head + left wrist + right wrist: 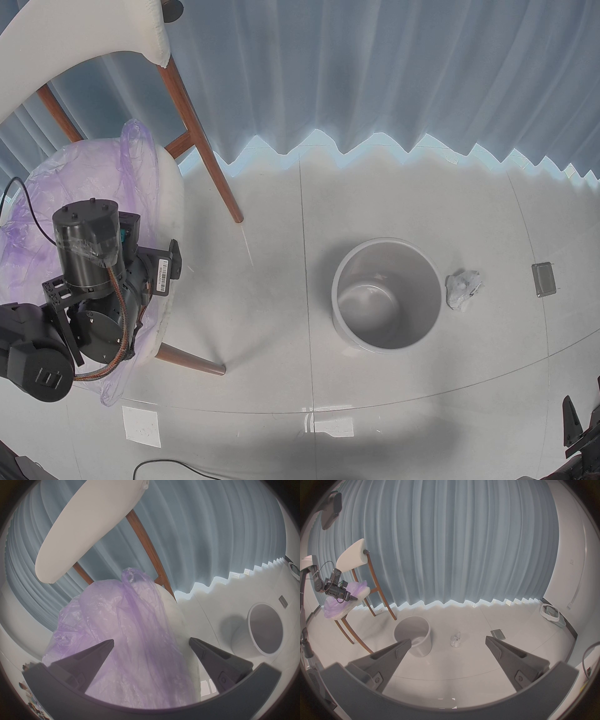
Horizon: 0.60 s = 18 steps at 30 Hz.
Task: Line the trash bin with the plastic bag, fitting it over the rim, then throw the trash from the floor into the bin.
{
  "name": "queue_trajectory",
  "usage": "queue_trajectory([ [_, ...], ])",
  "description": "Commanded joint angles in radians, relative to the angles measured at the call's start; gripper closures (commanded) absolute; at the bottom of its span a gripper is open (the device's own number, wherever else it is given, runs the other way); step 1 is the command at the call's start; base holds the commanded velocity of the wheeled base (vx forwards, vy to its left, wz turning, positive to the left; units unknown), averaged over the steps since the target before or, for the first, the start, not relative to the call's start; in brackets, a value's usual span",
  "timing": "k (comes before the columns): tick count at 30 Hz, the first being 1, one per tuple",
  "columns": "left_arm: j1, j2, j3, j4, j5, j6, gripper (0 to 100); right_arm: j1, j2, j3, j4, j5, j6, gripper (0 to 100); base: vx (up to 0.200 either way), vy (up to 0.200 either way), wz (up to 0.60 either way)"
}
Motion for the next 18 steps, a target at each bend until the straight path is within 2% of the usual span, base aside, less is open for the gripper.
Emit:
queue_trajectory([
  [1,0.007,-0.001,0.008,-0.002,0.001,-0.001,0,0.000,-0.015,0.018,0.000,0.000,0.000,0,0.000,0.000,0.00],
  [4,0.007,0.001,0.000,-0.007,0.001,-0.001,0,0.000,-0.015,0.018,0.000,0.000,0.000,0,0.000,0.000,0.00],
  [5,0.007,0.001,0.000,-0.007,0.001,-0.001,100,0.000,-0.015,0.018,0.000,0.000,0.000,0,0.000,0.000,0.00],
  [18,-0.005,0.001,0.008,-0.008,-0.001,-0.002,100,0.000,-0.015,0.018,0.000,0.000,0.000,0,0.000,0.000,0.00],
])
